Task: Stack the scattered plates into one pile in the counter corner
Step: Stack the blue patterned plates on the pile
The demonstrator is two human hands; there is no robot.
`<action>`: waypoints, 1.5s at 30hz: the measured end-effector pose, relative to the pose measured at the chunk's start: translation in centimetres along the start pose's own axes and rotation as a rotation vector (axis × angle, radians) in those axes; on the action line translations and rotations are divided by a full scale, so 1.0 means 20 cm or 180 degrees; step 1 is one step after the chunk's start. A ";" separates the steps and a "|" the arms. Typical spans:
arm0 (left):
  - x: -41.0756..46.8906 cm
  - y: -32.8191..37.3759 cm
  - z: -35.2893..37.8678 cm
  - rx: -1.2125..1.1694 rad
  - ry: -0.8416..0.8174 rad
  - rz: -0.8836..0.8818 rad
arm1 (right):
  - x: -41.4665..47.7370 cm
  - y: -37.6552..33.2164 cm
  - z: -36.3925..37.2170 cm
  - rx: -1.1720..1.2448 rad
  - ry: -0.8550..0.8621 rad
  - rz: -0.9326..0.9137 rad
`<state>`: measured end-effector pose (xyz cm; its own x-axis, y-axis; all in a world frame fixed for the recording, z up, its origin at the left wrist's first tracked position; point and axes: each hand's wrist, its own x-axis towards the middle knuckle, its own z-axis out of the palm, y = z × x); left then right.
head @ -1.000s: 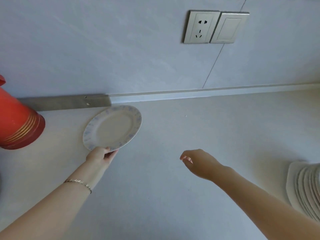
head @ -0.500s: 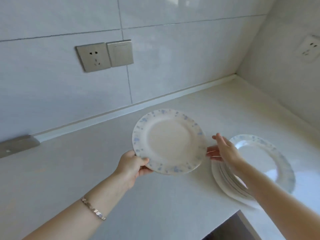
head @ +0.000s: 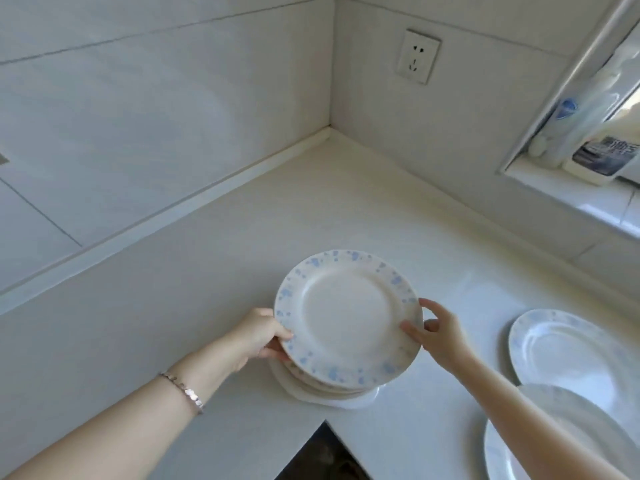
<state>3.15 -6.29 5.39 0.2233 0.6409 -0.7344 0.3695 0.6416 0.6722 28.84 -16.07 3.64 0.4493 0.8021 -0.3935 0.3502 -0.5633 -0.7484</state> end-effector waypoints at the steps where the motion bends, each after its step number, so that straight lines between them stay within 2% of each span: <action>1: 0.03 0.00 0.01 0.0251 0.0045 -0.0075 | 0.01 0.02 0.00 0.0008 -0.0038 0.0022; 7: 0.15 0.02 -0.01 0.1415 0.0264 -0.0272 | 0.01 0.07 0.07 0.0178 -0.0156 0.0123; 14: 0.21 0.07 -0.08 0.2302 0.0051 -0.0368 | -0.04 0.06 0.13 -0.0276 -0.0082 0.0204; 17: 0.19 0.13 -0.07 0.3027 0.0015 -0.0253 | -0.04 0.04 0.12 -0.0667 -0.0038 0.0321; 19: 0.20 0.17 -0.04 0.3473 0.0420 0.0111 | -0.03 0.02 0.11 -0.0919 0.0130 0.0312; 21: 0.24 0.19 0.00 0.3006 0.0840 0.0522 | 0.00 -0.01 0.13 -0.0740 0.0220 0.0340; 24: 0.31 0.17 0.07 0.1774 0.0760 0.0807 | 0.03 -0.05 0.19 -0.0249 0.0062 0.0408; 27: 0.34 0.11 0.10 0.1421 0.0719 0.0946 | 0.01 -0.05 0.24 -0.0057 0.0112 0.0445; 34: 0.37 0.09 0.13 0.1934 0.1037 0.1001 | 0.00 -0.05 0.26 -0.0027 0.0229 0.0465; 36: 0.34 0.12 0.17 0.2458 0.1101 0.0827 | 0.00 -0.06 0.26 -0.0080 0.0218 0.0472; 38: 0.30 0.14 0.21 0.3212 0.1155 0.0945 | -0.01 -0.05 0.24 -0.0126 0.0168 0.0503; 41: 0.24 0.14 0.31 0.3705 0.0901 0.2051 | -0.09 0.00 0.19 -0.0001 0.0158 0.0593; 43: 0.18 0.16 0.43 0.3774 0.0259 0.2608 | -0.17 0.06 0.13 -0.0011 0.0214 0.0673; 45: 0.12 0.18 0.57 0.3705 -0.0492 0.2818 | -0.25 0.14 0.04 -0.0028 0.0308 0.0783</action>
<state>15.28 -7.22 4.91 0.8231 0.5369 -0.1851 0.5492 -0.6693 0.5004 26.90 -21.61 3.08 0.5981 0.6184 -0.5098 0.2276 -0.7410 -0.6318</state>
